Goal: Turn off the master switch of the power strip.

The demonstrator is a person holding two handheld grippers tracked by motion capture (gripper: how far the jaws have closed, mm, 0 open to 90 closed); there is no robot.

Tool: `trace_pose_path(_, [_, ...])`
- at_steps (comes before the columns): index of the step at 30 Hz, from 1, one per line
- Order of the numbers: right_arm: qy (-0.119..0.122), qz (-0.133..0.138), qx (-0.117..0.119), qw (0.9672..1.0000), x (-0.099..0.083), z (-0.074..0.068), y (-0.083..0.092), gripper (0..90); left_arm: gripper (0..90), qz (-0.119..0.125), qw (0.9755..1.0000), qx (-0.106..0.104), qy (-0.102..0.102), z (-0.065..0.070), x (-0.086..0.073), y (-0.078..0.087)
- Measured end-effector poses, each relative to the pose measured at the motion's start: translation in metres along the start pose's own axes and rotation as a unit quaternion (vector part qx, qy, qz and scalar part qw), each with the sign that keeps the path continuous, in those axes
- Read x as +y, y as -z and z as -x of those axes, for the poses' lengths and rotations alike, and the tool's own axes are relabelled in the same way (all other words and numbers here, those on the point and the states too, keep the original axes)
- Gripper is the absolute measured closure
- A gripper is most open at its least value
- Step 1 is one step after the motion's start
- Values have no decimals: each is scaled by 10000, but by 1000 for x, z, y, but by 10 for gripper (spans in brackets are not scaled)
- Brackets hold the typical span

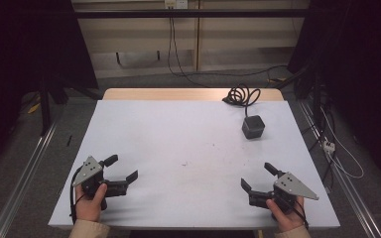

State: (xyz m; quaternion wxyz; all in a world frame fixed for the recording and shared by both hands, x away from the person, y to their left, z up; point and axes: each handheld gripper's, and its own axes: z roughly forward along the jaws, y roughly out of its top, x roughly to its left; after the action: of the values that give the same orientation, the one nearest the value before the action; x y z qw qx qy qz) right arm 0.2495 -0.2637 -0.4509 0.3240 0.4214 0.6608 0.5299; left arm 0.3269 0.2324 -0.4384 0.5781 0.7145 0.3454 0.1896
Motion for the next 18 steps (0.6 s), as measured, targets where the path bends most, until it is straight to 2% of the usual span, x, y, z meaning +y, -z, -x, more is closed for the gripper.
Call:
trace_pose_path(8, [33, -86, -4, 10000, 0, 4, 1, 31, 27, 57, 10000, 30, 27, 0, 1, -2])
trace_pose_path(12, [-59, -124, -16, 9999, 1, 7, 0, 31, 28, 9, 10000, -3, -47, 1, 1, -3])
trace_pose_path(18, [-24, -153, -130, 9998, 5, 12, -5, 38, 28, 56, 10000, 13, -28, 0, 2, -2])
